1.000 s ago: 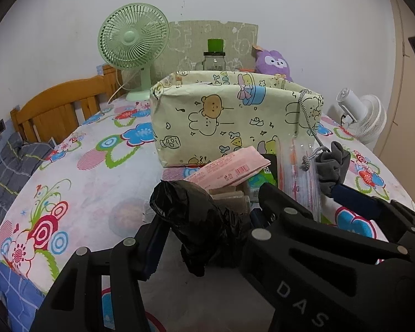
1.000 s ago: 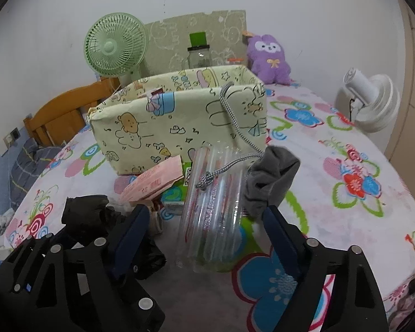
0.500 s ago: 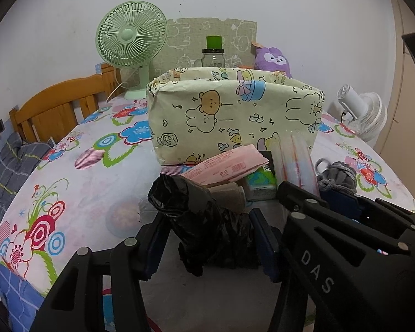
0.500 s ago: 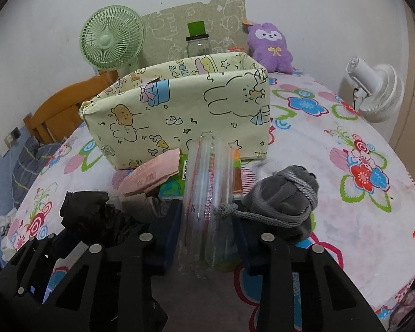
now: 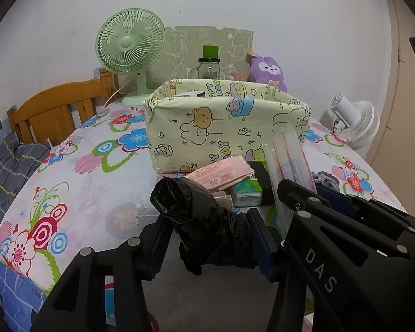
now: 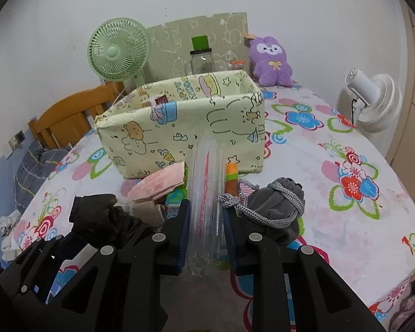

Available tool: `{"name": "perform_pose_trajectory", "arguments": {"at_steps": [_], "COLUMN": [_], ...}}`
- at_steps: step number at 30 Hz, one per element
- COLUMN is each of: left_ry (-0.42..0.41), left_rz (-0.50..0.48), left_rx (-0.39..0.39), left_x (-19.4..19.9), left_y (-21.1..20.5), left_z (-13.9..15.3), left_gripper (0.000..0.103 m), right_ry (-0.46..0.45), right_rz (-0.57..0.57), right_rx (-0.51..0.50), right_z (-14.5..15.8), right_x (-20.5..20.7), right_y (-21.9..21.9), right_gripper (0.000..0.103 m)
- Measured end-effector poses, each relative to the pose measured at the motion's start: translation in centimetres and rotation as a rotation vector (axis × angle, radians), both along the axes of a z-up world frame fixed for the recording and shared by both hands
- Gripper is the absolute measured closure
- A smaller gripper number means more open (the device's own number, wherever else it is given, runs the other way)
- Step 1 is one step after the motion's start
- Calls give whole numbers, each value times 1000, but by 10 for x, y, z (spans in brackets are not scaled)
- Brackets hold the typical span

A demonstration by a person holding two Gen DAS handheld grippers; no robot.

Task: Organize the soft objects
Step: 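Grasp the clear straw tube with the right tool while the left tool holds the umbrella, then lift the umbrella and straw tube up over the yellow storage box with both tools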

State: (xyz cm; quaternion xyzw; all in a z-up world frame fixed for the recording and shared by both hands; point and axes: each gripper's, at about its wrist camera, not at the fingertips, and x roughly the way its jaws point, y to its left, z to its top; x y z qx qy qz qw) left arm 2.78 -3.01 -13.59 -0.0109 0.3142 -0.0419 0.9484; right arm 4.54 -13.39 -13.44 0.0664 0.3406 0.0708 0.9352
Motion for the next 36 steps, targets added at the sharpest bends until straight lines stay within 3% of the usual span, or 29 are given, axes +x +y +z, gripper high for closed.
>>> {"name": "perform_pose_trajectory", "arguments": {"at_steps": [20,36], "left_ry": [-50,-130], "left_rz": [-26,-49], "left_rx": [-49,-41], "left_x": [-7,-15], "left_y": [4,5], "left_z": [45,88], "left_gripper": [49,54], "right_ry": [-93,-169], "right_rz": [-20,-38], "right_rx": [-19,-17], "right_z": [52,97], "right_x": [-15,-28], "right_y": [0,-1], "right_gripper": [77,77]}}
